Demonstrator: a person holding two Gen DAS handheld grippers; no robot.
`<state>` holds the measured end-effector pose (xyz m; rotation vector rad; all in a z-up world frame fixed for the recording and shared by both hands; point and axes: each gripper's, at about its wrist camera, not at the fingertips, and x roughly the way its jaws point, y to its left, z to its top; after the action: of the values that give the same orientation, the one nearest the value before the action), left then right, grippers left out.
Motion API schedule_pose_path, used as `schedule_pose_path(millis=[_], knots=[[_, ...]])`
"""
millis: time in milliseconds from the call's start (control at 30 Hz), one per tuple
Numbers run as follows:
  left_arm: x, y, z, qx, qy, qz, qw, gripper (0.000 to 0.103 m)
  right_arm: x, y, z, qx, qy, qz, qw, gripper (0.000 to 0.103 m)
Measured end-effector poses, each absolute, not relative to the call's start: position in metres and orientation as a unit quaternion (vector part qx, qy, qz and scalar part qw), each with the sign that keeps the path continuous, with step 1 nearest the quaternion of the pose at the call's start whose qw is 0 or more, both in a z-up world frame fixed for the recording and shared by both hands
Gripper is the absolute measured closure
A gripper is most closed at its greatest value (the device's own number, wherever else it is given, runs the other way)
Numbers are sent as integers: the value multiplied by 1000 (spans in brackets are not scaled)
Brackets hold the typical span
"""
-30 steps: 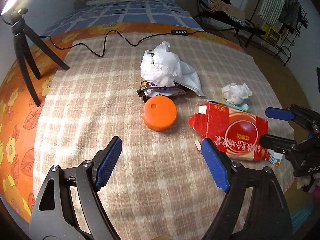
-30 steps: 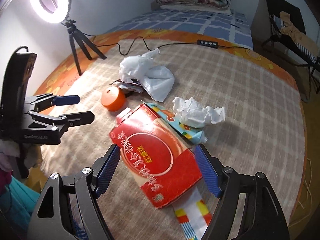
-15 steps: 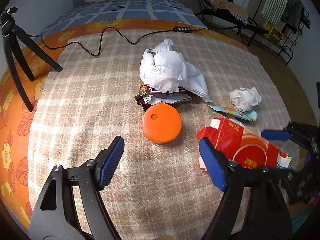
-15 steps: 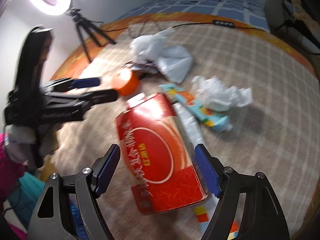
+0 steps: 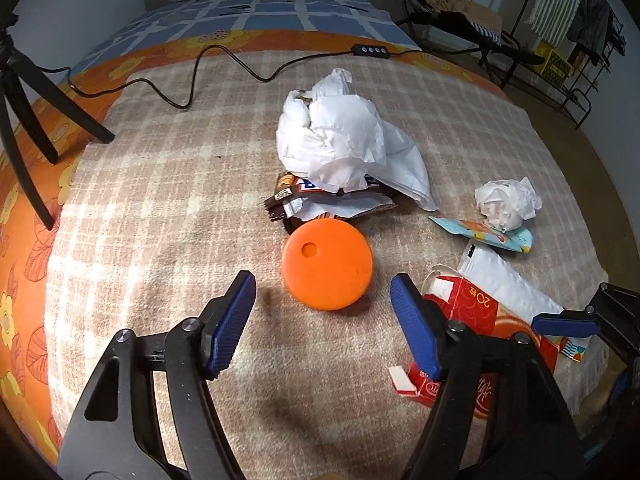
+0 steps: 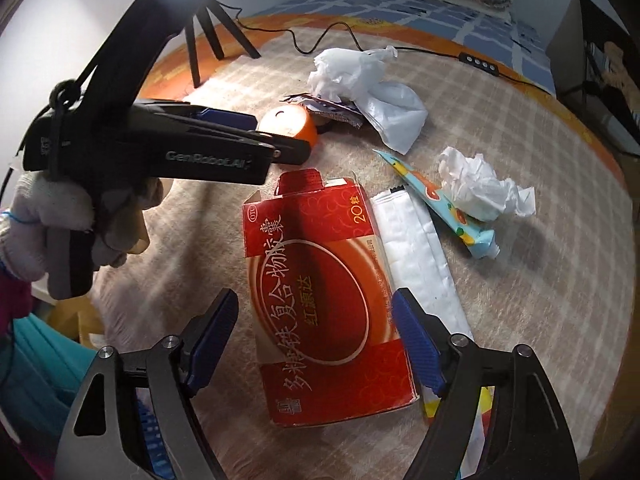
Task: Collect trash
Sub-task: 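Grasp the orange lid with the left tool while the right tool grasps the red box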
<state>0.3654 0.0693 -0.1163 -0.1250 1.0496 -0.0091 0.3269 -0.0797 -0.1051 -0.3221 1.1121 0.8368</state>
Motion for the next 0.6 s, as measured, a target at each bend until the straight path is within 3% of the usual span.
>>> schedule_pose_path(millis=[100,167,600], knots=[[368,66,-118,-53,500,-3,865,37,327,-76,-106,-160,505,378,759,24],[369,66,-119,-55,503,-5,863,54,328,-74,-106,-168,503,374,761,24],[357,78,-118,-58,506,-8,860,55,332,-65,-118,-169,516,377,750,20]])
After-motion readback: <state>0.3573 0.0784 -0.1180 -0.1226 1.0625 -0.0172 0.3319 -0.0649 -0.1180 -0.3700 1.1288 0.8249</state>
